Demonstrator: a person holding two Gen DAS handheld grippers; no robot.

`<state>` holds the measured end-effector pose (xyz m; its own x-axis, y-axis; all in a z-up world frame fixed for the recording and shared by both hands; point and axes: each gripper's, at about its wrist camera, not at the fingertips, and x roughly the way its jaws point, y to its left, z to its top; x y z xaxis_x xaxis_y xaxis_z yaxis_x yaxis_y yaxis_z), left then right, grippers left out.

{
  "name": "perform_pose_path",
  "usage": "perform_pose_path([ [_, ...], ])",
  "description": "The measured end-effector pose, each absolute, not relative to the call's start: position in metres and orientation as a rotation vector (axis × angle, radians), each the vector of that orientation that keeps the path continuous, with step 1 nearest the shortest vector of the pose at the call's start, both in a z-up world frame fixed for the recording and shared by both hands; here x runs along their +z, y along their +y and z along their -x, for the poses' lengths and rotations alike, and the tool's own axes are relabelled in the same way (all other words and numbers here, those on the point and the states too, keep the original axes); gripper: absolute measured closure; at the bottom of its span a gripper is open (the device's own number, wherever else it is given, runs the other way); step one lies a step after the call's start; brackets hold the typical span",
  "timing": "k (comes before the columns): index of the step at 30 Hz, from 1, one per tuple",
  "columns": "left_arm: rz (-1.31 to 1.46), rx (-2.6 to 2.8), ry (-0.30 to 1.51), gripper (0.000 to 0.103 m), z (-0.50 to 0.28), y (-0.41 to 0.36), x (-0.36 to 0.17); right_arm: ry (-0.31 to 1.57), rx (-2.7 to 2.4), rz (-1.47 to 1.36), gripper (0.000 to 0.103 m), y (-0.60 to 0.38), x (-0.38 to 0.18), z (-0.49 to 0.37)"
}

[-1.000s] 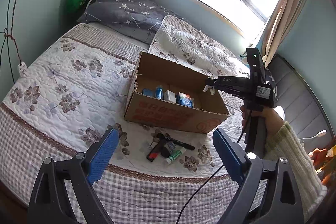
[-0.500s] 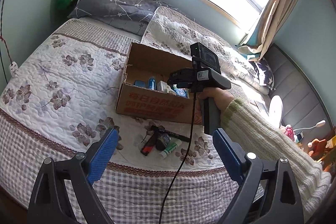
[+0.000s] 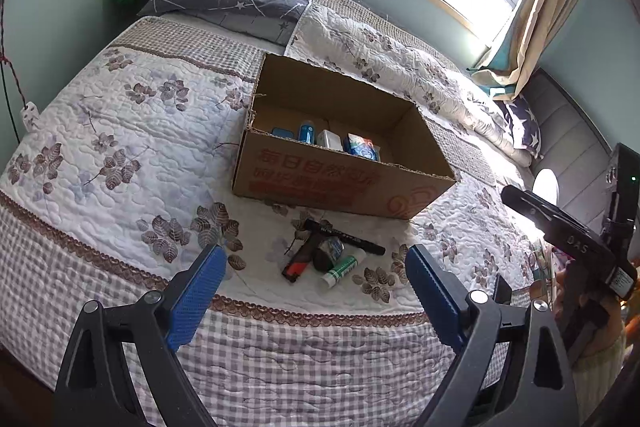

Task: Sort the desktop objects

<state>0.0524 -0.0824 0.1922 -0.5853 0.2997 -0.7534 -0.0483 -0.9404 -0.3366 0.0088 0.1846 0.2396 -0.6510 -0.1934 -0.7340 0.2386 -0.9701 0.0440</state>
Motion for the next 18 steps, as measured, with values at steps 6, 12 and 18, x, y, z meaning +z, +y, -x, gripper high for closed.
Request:
perform_pose_path([
  [6,1.387,2.52,-0.183,0.0,-0.05,-0.03,0.148,0.029,-2.71,-1.16,0.011,0.232,0.229,-0.057],
  [12,1.372,2.393,0.173,0.0,-0.049,0.034,0.107,-0.145,-2.715,-1.269,0.011,0.264,0.21,-0.056],
  [18,1.388,2.317,0.282,0.0,-0.019,0.061,0.075,-0.199,-2.722,-1.206,0.011,0.271,0.223,-0.06],
])
